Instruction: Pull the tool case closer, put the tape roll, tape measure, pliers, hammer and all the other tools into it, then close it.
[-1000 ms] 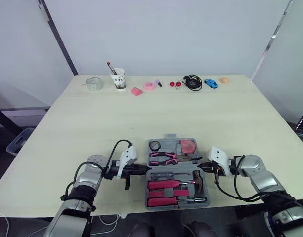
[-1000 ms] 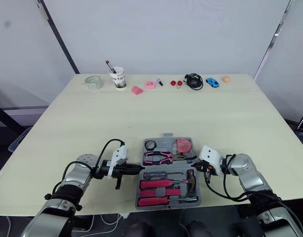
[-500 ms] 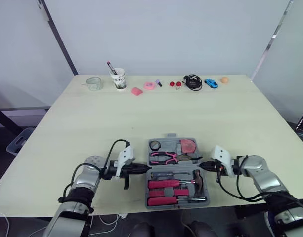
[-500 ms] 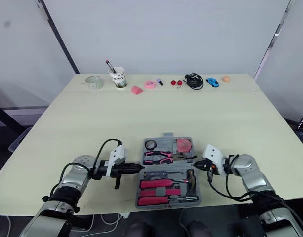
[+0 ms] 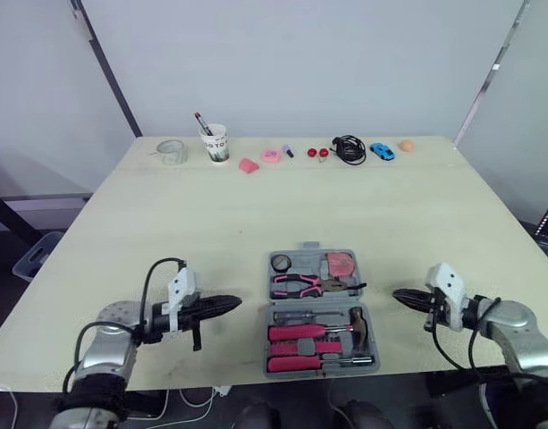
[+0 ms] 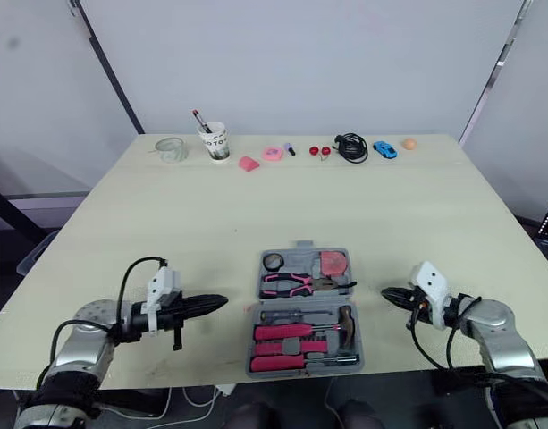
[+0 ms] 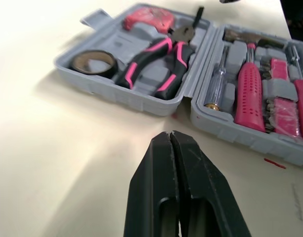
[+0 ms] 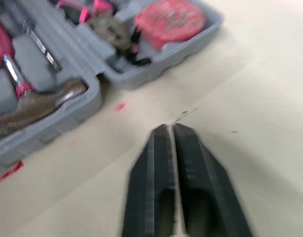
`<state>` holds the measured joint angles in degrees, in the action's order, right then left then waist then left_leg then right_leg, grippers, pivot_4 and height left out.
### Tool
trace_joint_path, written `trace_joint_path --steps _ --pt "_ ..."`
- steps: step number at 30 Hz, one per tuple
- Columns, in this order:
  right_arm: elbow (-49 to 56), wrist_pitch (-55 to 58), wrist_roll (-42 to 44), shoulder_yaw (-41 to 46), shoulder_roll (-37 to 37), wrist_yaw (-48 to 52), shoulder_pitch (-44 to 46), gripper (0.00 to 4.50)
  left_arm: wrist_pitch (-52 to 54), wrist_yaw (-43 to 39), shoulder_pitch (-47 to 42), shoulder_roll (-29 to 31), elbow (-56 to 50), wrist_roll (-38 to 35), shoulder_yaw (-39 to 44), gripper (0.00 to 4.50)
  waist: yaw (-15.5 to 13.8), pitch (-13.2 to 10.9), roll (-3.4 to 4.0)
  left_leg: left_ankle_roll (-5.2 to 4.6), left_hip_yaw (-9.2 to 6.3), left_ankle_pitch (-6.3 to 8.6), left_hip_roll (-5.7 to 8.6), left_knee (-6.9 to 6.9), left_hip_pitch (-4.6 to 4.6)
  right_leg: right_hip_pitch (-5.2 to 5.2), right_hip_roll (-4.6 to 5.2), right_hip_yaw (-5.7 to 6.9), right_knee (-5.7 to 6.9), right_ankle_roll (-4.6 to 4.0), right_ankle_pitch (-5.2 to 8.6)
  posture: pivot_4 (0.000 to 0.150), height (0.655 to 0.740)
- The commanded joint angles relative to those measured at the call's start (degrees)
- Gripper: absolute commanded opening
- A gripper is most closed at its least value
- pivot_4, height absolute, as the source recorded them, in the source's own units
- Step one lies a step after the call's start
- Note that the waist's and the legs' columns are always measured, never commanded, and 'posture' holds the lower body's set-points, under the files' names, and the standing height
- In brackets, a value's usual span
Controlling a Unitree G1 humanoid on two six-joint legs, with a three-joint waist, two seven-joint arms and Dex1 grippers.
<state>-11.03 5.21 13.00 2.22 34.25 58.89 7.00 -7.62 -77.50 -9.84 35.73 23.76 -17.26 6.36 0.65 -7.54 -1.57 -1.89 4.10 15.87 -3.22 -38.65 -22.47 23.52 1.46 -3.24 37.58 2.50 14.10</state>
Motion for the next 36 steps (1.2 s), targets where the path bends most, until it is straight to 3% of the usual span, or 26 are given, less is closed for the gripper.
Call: trace_joint_path --steps 1,5,7,11,12,13,16,17,22,29,31,32,33,34,35,36 --pt "3.71 1.24 3.58 3.81 0.44 -1.34 -1.71 1.73 1.14 0.97 1.76 1.24 -5.45 -2.94 1.97 0.0 -0.01 0.0 0.0 0.0 0.0 0.0 0.0 0.0 0.0 0.0 0.04 -0.01 0.0 0.0 0.0 0.15 0.74" --pt "5.6 -0.55 4.31 6.92 1.34 -3.29 -6.3 3.64 3.1 3.85 6.84 2.58 -9.46 -6.42 6.85 0.0 0.06 0.0 0.0 0.0 0.0 0.0 0.01 0.01 0.01 0.0 0.04 -0.02 -0.02 0.0 0.01 0.15 0.74" --pt "7.19 0.89 6.15 7.97 0.42 -4.12 -7.68 4.48 4.63 4.25 9.47 2.12 -15.15 -8.31 6.86 0.54 0.11 0.0 0.0 0.0 -0.02 0.0 -0.03 0.11 0.05 0.0 0.08 -0.02 -0.03 0.01 0.01 0.15 0.74" --pt "8.49 7.97 10.06 7.87 -0.19 -4.18 -6.4 4.5 7.38 1.99 11.42 2.29 -23.12 -9.71 2.95 2.2 0.03 -0.02 0.02 0.0 0.02 0.0 -0.01 0.14 0.09 0.0 0.14 -0.1 -0.06 0.0 0.02 0.15 0.74" --pt "8.67 9.09 10.39 7.73 -0.1 -4.23 -6.08 4.5 8.03 1.89 11.54 2.35 -24.01 -10.02 2.51 2.38 0.03 -0.01 0.02 0.0 0.02 -0.01 0.0 0.12 0.1 -0.01 0.14 -0.12 -0.06 0.0 0.02 0.15 0.74" --pt "8.87 10.52 10.71 7.47 0.04 -4.2 -5.64 4.5 8.97 1.86 11.6 2.4 -25.05 -10.37 1.94 3.07 0.04 -0.01 0.02 0.0 0.07 -0.01 0.01 0.11 0.15 -0.02 0.13 -0.2 -0.05 0.0 0.02 0.15 0.74" --pt "9.51 15.6 11.82 6.19 0.44 -3.86 -3.56 4.5 10.04 0.57 11.73 3.07 -27.96 -9.81 -1.11 4.28 0.07 -0.01 0.01 0.0 0.11 -0.01 0.02 0.13 0.24 -0.05 0.07 -0.27 -0.05 -0.01 0.03 0.15 0.74" --pt "9.68 16.87 12.07 5.88 0.49 -3.79 -2.97 4.5 10.32 0.43 11.71 3.1 -28.62 -9.74 -1.76 4.43 0.08 -0.02 0.02 0.0 0.12 -0.01 0.03 0.15 0.24 -0.05 0.06 -0.27 -0.06 -0.01 0.03 0.15 0.74" --pt "6.53 23.62 10.71 0.8 0.08 -3.07 5.01 4.5 8.5 -0.82 8.75 2.82 -29.59 -5.21 -9.23 4.43 0.17 -0.04 0.05 -0.01 0.25 0.0 0.09 0.18 0.31 -0.03 -0.03 -0.44 -0.06 -0.01 0.03 0.15 0.74" --pt "-1.19 23.94 8.38 -3.01 -1.49 -2.08 13.29 4.5 10.94 -1.62 5.53 1.96 -29.94 -5.94 -13.37 4.43 0.02 -0.04 0.05 -0.01 0.26 0.0 0.11 0.21 0.26 -0.01 -0.11 -0.47 -0.11 -0.01 0.03 0.15 0.74" --pt "-2.81 24.39 8.34 -3.62 -1.92 -1.62 14.66 4.5 10.71 -2.47 5.27 2.31 -29.9 -5.66 -14.16 3.62 0.07 -0.04 0.05 -0.01 0.27 0.0 0.1 0.25 0.25 -0.01 -0.12 -0.47 -0.18 0.0 0.02 0.15 0.74" --pt "-4.23 25.87 8.76 -3.99 -2.41 -1.01 16.09 4.5 10.51 -2.87 4.95 2.52 -29.55 -4.83 -15.03 3.62 0.11 -0.04 0.04 -0.01 0.27 0.0 0.1 0.25 0.24 -0.01 -0.12 -0.48 -0.19 0.0 0.02 0.15 0.74" --pt "-6.13 27.26 8.8 -4.79 -2.94 -0.05 18.03 4.5 10.47 -3.18 4.44 2.72 -28.89 -3.72 -16.01 2.88 0.23 -0.05 0.06 -0.01 0.27 0.0 0.09 0.25 0.24 -0.01 -0.12 -0.47 -0.19 0.0 0.02 0.15 0.74" --pt "-8.82 29.47 9.02 -5.4 -3.74 0.92 20.57 4.5 9.98 -3.19 3.49 2.55 -27.59 -2.22 -17.14 2.59 0.29 -0.06 0.07 -0.01 0.31 0.0 0.09 0.25 0.26 -0.01 -0.12 -0.49 -0.19 0.0 0.02 0.15 0.74" --pt "-10.69 30.88 9.09 -5.78 -4.26 1.57 22.28 4.5 9.6 -3.11 2.82 2.41 -26.66 -1.26 -17.87 2.59 0.3 -0.07 0.09 -0.02 0.36 0.0 0.08 0.25 0.28 -0.01 -0.12 -0.52 -0.19 0.0 0.02 0.15 0.74" --pt "-12.9 31.8 8.73 -6.41 -4.7 2.22 23.91 4.5 9.96 -2.74 2.06 2.08 -25.61 -0.37 -18.71 1.98 0.28 -0.07 0.09 -0.02 0.35 0.0 0.09 0.25 0.28 -0.01 -0.12 -0.52 -0.19 0.0 0.02 0.15 0.74"
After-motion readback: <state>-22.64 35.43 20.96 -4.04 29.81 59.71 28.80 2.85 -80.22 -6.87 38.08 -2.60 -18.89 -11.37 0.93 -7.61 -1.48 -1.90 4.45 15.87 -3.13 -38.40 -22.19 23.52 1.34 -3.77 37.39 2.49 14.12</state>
